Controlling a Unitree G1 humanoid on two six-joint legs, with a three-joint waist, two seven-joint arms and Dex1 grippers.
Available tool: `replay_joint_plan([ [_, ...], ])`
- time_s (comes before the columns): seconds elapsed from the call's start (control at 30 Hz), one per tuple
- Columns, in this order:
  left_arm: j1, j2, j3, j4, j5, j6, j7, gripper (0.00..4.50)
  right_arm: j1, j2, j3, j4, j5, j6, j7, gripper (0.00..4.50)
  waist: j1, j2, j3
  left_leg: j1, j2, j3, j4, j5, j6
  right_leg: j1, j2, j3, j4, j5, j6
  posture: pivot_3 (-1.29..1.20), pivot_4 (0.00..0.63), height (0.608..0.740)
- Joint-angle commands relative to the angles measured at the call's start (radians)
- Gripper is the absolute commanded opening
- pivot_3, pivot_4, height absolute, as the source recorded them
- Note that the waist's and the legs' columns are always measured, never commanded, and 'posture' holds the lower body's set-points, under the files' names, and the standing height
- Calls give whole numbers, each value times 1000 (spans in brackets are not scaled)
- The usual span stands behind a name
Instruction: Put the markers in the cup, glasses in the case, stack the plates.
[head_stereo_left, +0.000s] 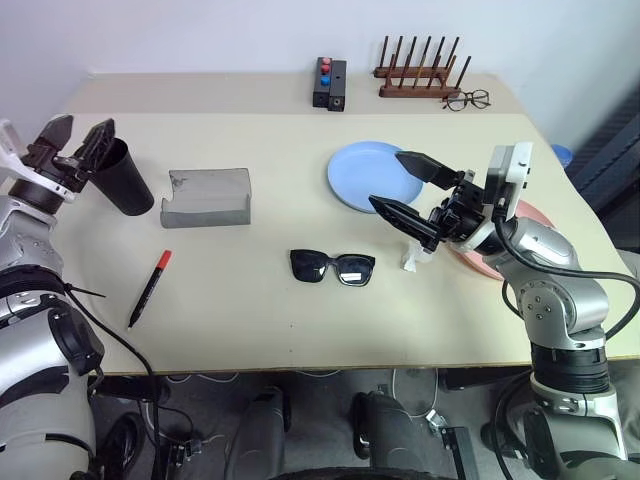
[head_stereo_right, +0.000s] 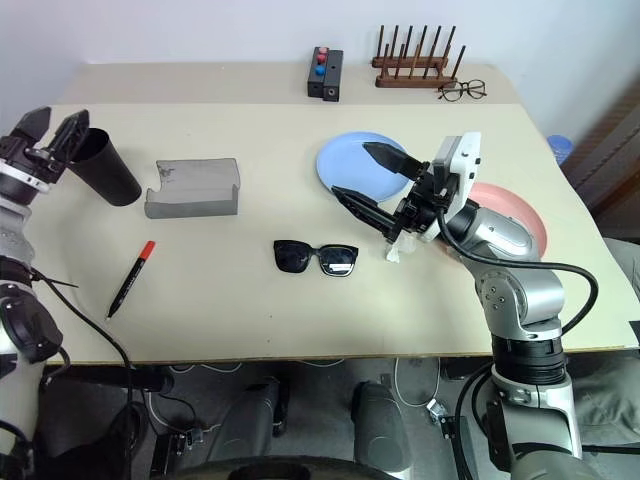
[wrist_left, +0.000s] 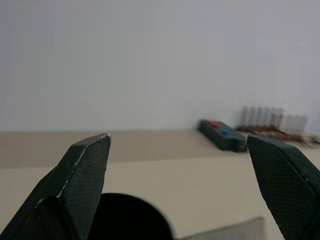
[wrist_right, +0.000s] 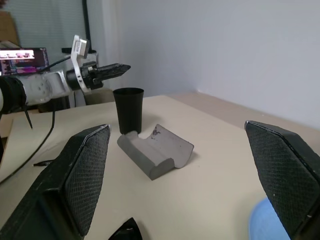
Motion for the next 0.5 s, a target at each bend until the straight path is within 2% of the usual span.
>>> replay_joint_plan([
  [0.03, 73, 38, -39, -277, -72, 274, -24, 4475, -3, -28, -25, -21, 13, 0, 11, 4406, -1, 0, 0, 0, 0, 0, 0, 0, 0, 0, 0, 0, 0, 0, 0, 0, 150, 740],
  [0.2, 254, 88, -44, -715, -216, 638, 9, 4475, -7, -49, -26, -4, 10, -2, 29, 4406, -4, 0, 0, 0, 0, 0, -1, 0, 0, 0, 0, 1, 0, 0, -1, 0, 150, 740],
  [0.27, 302, 106, -42, -826, -243, 764, 83, 4475, -10, -47, -21, 6, 3, -8, 30, 4406, -2, 1, 0, 0, 1, 0, 0, 0, 0, 0, 0, 1, -1, -2, -4, 0, 150, 740],
  [0.4, 403, 161, -76, -939, -189, 827, 150, 4475, -15, -34, -9, 19, -13, -17, 25, 4406, 0, 1, 1, 0, 1, 0, 0, 0, 0, 0, 0, 1, -2, -2, -5, 0, 150, 740],
  [0.5, 406, 188, -84, -948, -160, 921, 258, 4475, -23, -33, -5, 34, -20, -21, 27, 4406, 2, 2, 1, 0, 1, 0, -1, 0, 0, -1, 0, 1, -2, -2, -6, 0, 150, 740],
])
